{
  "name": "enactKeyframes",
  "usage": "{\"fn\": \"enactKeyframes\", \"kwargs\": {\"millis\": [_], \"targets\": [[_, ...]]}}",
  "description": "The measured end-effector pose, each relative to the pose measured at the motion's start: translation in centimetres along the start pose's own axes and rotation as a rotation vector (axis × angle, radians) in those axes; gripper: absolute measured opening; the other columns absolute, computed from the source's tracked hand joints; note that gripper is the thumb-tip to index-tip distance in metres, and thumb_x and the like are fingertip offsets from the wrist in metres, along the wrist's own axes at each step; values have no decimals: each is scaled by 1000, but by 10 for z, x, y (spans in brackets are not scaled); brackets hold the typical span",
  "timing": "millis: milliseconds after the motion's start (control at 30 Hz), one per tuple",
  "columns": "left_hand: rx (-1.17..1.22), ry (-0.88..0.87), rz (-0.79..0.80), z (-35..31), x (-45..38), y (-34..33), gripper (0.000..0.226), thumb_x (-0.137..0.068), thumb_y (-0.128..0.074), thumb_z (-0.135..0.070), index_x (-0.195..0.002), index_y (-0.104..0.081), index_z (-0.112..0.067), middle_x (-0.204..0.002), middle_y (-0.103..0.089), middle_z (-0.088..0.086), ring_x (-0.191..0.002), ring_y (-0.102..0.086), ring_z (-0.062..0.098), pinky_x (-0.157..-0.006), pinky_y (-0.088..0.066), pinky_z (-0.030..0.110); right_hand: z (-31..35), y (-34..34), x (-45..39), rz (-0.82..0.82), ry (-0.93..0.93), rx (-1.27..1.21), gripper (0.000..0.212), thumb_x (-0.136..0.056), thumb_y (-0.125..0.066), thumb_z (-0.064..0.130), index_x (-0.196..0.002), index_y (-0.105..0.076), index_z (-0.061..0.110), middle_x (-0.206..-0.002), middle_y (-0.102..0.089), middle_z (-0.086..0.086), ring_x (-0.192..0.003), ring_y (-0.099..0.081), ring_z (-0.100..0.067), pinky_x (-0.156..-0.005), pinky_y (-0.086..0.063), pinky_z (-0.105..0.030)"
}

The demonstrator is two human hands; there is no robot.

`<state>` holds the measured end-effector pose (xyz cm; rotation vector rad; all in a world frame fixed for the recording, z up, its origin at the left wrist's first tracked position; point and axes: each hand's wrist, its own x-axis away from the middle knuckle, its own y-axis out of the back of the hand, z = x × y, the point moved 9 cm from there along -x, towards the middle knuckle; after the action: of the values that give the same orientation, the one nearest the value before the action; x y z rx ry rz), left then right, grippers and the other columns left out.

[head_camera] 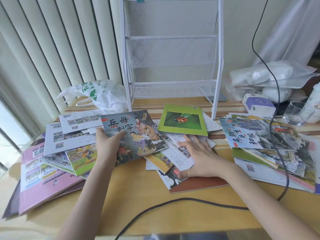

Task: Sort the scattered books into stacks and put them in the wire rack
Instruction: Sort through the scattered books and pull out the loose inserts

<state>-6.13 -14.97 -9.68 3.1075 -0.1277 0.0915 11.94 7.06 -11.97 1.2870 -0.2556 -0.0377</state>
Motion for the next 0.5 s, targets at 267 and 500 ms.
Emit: {"fn": "enactKeyframes", "kwargs": {"millis": [267, 500], "targets": [[-19, 3, 12, 6, -3, -3, 37, -80, -74, -15, -105, -45, -15, -106, -64, 13, -85, -64, 32, -53, -45, 31, -18, 18, -8, -188, -104, 118, 88, -75, -8, 79, -150, -8, 32, -153, -18, 10, -138, -14, -14, -109, -15, -41], [-50, -9, 22, 3, 0, -4, 39, -80, -74, -15, -107, -46, -14, -105, -64, 11, -87, -65, 32, -56, -49, 33, -18, 21, -31, -286, -178, 148, 92, -82, -18, 76, -151, -2, 17, -139, -30, -8, -131, -22, -27, -105, -24, -44]]}}
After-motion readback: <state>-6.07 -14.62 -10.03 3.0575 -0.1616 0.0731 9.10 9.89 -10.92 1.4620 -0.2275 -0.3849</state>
